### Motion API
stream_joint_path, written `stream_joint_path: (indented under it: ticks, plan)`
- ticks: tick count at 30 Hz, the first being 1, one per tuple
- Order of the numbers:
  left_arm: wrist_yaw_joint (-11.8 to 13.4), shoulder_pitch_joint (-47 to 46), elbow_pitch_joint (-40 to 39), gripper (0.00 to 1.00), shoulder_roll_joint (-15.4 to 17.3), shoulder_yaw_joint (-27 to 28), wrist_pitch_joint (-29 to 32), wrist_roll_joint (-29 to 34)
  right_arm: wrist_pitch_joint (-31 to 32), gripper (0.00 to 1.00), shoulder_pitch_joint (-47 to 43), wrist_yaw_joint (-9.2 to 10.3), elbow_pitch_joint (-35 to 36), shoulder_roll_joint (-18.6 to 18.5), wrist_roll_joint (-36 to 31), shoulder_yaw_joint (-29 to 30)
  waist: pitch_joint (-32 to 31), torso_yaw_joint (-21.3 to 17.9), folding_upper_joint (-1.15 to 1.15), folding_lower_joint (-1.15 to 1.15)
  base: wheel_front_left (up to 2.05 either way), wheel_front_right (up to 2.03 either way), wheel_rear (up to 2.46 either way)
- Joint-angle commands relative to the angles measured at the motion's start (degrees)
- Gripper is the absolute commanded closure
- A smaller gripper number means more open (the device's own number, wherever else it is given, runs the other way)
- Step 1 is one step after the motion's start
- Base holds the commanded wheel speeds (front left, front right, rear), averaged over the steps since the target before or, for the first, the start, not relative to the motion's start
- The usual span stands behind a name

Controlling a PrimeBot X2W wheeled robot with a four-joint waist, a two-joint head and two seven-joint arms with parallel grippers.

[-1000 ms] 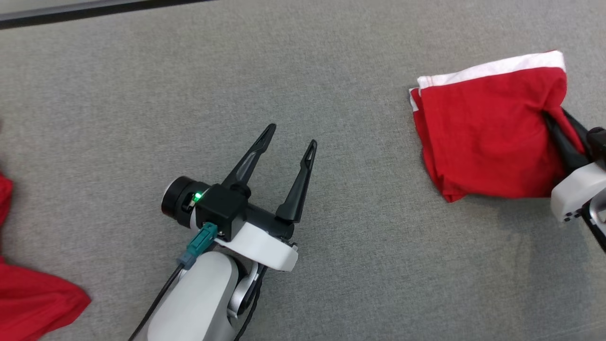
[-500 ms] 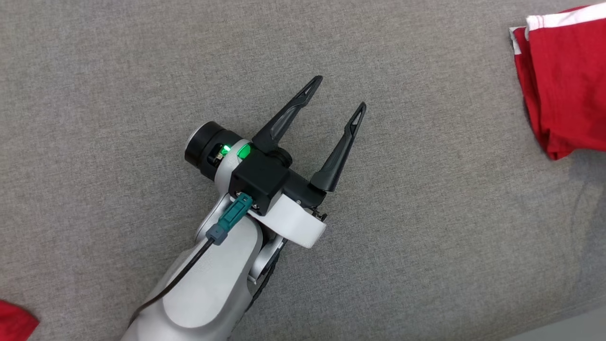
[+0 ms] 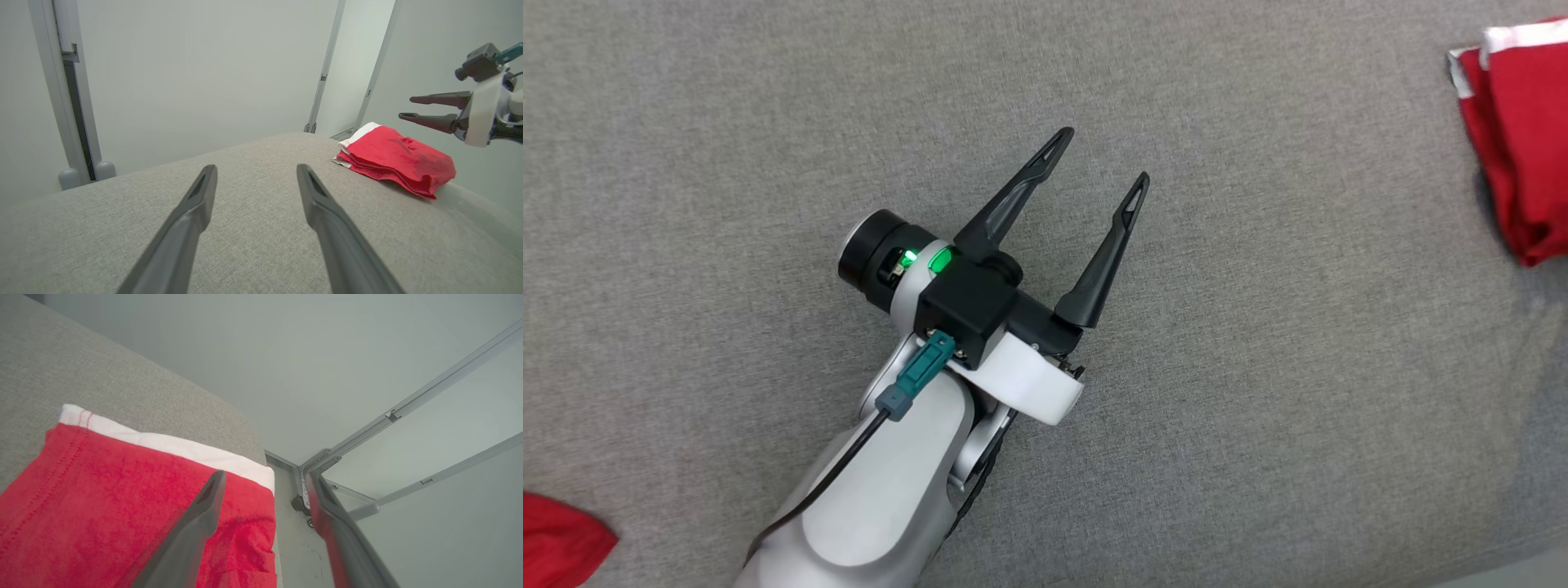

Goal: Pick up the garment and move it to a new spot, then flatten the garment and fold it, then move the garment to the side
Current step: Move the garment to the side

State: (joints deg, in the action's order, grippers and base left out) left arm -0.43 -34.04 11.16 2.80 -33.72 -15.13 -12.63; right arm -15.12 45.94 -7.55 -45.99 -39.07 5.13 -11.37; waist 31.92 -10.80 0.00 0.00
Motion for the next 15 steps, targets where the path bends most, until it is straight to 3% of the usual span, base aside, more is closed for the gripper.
stream_joint_path:
  ticks: [1, 8, 15]
  plan:
    - [0.3, 0.9, -0.3, 0.00, 0.2, 0.4, 0.0, -0.3, 0.0, 0.00, -1.3, 0.12, 0.6, 0.6, -0.5, 1.2, -1.4, 0.6, 0.00, 0.00, 0.00, 0.00, 0.00]
    - [1.3, 5.1, -0.8, 0.00, 0.2, 3.7, 0.0, -1.7, 0.0, 0.00, -6.4, 0.12, 10.8, 8.4, 1.8, 8.2, -8.3, 3.1, 0.00, 0.00, 0.00, 0.00, 0.00]
    - [2.1, 12.0, -1.3, 0.00, 0.2, 9.3, 0.0, -2.7, 0.0, 0.00, -14.6, 0.11, 21.8, 17.0, 6.4, 10.9, -16.3, 7.0, 0.00, 0.00, 0.00, 0.00, 0.00]
